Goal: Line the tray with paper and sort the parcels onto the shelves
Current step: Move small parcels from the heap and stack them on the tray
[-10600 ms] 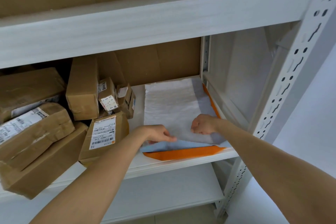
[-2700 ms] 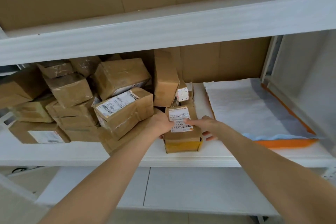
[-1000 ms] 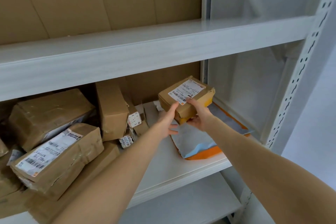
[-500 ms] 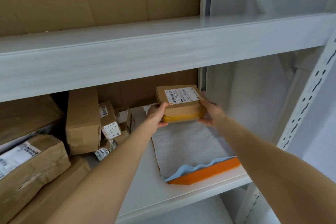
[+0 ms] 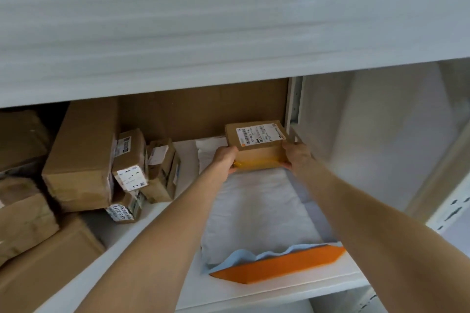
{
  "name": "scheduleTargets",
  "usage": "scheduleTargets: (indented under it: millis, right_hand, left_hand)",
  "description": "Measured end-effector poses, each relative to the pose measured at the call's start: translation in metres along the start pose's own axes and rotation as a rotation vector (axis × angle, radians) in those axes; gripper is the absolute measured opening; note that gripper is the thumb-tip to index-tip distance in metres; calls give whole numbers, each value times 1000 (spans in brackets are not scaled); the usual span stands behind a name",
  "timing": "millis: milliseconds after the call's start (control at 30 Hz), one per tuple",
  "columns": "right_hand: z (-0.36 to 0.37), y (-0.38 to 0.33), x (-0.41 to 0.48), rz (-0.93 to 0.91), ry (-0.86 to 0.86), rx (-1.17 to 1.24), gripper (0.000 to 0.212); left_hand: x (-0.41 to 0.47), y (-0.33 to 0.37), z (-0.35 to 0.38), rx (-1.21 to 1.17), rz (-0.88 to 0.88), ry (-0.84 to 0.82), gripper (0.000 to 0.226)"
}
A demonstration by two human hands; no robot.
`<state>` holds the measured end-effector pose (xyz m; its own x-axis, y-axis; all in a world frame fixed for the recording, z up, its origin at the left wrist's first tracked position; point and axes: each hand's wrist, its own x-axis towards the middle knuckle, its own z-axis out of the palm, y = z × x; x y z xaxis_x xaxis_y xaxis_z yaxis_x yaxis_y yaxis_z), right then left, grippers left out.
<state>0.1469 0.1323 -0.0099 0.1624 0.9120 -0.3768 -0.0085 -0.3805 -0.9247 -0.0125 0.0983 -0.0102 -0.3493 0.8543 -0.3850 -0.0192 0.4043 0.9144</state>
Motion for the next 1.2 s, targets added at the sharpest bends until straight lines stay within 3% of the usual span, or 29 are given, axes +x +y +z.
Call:
scheduleTargets:
  millis: [200,367,500,600,700,833,1000,1200]
  right_hand:
    - [1,4,7,2,5,-132,38]
    - [9,-2,-6,-39,107,-289,54]
    - [21,-12,-32,-179,251,-468,71]
    - [39,-17,-59,-280,251,-503,73]
    - [64,-19,-86,-339,202,-500,70]
    - [101,-12,-123,-350,82,-478,72]
    - [148,-3,-161,-325,-32,-445,81]
    - [200,-6,-205,-463,-104,-418,74]
  left_hand:
    - [-5,-2,4,89,26,-53,36]
    - [-27,6,-8,199,67,-85,31]
    - [-47,12,-30,253,126,-83,29]
    - [-63,12,-46,265,162,-67,19]
    - [-76,8,-63,271,202,-46,33]
    - [-96,5,-95,417,380,23,31]
    - [-125,12,-155,863,777,247,32]
    - [-149,25,-225,965,976,447,31]
